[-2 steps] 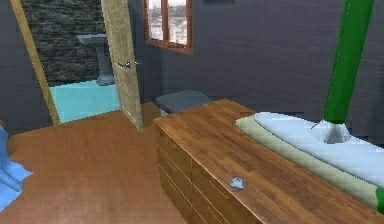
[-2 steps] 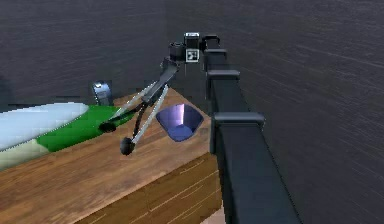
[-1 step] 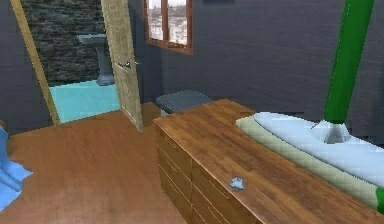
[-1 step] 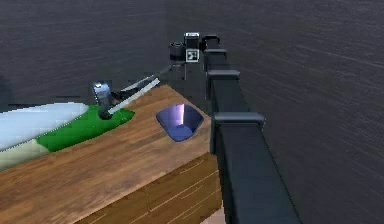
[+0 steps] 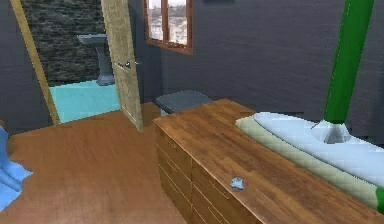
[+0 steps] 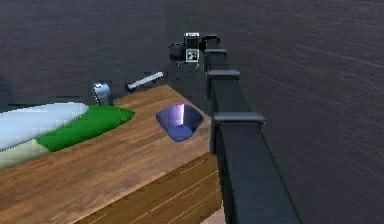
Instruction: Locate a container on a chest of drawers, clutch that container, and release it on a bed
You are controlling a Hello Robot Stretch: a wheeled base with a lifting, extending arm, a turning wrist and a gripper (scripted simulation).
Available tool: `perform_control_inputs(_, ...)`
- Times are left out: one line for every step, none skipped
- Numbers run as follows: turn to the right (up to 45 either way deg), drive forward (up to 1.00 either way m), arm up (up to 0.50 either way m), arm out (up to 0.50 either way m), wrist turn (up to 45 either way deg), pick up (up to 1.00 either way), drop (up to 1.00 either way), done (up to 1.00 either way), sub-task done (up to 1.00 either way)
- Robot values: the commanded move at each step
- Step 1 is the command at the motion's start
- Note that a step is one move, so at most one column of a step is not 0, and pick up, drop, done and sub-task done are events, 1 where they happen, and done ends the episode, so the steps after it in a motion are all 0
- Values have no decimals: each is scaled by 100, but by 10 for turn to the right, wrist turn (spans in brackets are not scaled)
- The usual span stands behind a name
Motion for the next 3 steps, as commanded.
perform_control_inputs(0, 0, 0, 0, 300, 0, 0, 0, 0)
perform_control_inputs(0, 0, -26, 0, 0, 0, 0, 0, 0)
perform_control_inputs(0, 0, 0, 0, 0, 100, 0, 0, 0)
